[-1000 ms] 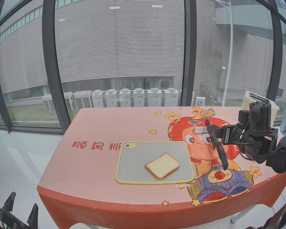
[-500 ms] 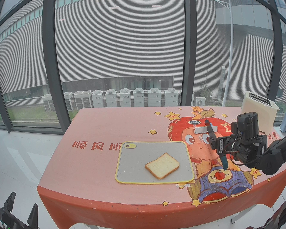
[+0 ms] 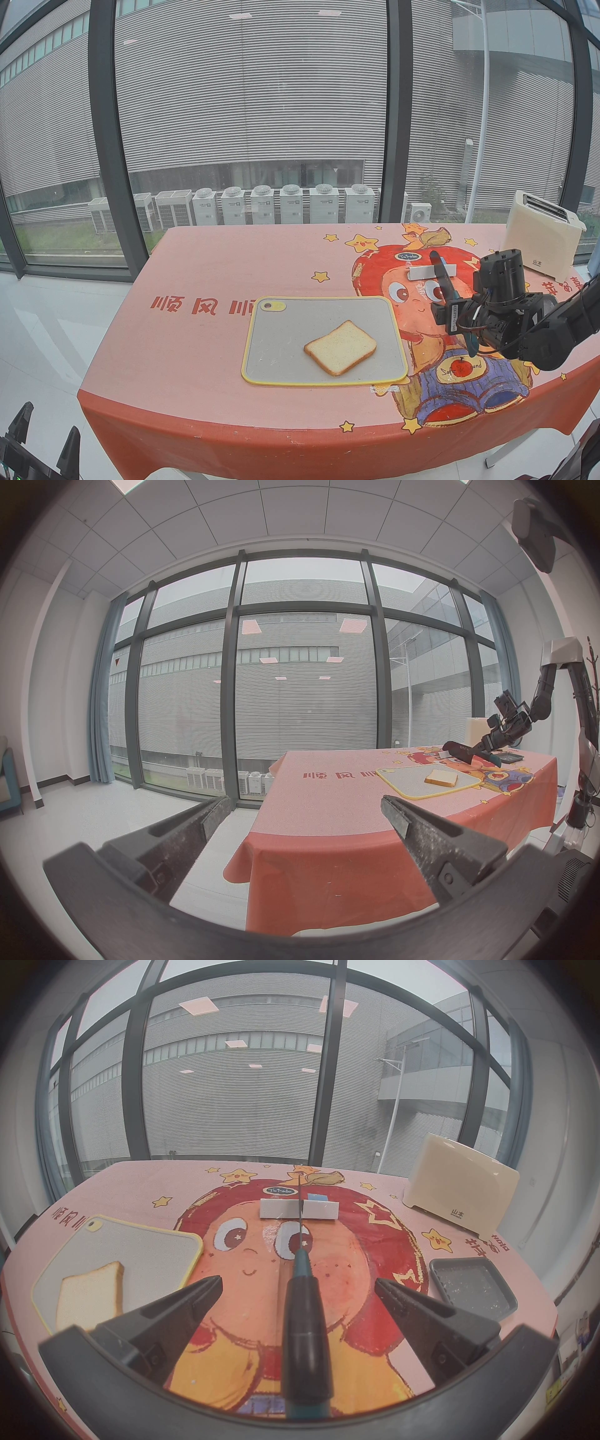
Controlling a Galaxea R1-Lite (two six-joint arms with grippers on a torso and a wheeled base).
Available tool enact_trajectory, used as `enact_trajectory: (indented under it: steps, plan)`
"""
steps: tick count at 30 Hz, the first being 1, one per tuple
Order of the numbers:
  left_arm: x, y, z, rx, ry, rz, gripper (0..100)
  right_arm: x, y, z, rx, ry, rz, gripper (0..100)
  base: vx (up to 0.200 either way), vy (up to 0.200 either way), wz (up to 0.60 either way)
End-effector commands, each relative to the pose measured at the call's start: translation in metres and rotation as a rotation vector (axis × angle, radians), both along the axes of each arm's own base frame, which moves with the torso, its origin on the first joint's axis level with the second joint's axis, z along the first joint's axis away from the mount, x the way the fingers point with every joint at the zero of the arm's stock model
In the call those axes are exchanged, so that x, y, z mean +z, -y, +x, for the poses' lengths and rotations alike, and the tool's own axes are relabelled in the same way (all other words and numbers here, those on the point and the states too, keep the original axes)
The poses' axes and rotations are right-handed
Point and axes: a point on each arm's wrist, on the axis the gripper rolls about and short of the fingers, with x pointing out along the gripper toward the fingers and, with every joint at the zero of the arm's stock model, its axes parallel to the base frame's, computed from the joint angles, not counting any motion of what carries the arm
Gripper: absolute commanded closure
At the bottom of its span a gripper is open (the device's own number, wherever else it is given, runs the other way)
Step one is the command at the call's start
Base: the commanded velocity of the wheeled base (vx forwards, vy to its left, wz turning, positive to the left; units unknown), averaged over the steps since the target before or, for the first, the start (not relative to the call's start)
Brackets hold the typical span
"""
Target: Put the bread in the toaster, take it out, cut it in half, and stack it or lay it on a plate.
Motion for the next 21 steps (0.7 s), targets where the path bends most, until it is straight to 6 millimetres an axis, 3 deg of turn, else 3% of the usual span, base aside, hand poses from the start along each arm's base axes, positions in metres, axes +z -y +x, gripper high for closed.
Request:
enact_trajectory:
  steps: [1,21]
  plan:
    - [-0.0049,0.0000,0.0012,0.000,-0.018,0.000,0,-0.0084,0.0019,0.0039,-0.011,-0.022,-0.010,0,0.000,0.000,0.00]
    - [-0.0049,0.0000,0.0012,0.000,-0.018,0.000,0,-0.0120,0.0052,0.0021,-0.016,-0.037,-0.018,0,0.000,0.000,0.00]
